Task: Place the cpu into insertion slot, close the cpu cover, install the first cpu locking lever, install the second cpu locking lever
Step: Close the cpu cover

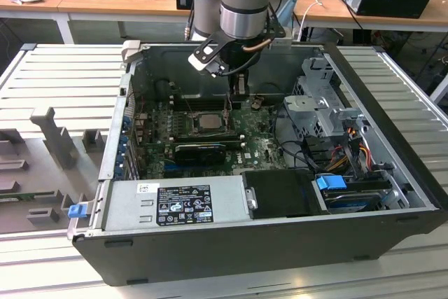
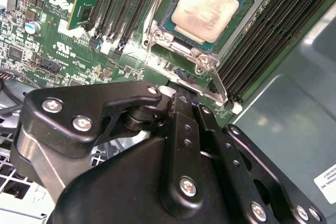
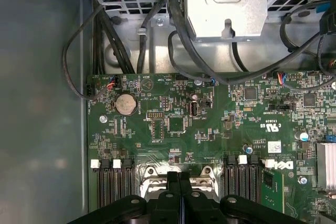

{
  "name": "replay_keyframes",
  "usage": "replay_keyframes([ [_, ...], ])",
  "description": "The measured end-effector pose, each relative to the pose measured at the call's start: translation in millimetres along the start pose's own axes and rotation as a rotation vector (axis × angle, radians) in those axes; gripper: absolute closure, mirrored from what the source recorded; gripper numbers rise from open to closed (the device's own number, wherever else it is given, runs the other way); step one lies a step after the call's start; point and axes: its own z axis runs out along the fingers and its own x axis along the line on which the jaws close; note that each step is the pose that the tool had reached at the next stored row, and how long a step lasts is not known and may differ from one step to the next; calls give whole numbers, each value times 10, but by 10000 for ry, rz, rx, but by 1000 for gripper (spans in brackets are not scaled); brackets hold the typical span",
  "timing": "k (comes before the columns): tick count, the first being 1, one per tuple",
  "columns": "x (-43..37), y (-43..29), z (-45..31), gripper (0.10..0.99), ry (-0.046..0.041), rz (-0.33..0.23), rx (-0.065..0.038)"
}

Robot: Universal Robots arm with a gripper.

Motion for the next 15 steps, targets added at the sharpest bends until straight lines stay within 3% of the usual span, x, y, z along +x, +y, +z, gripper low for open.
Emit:
replay_keyframes([
  [10, -2, -86, 3, 980, 3, 0, -2],
  [15, -9, -183, 110, 980, 6, -105, 0],
])
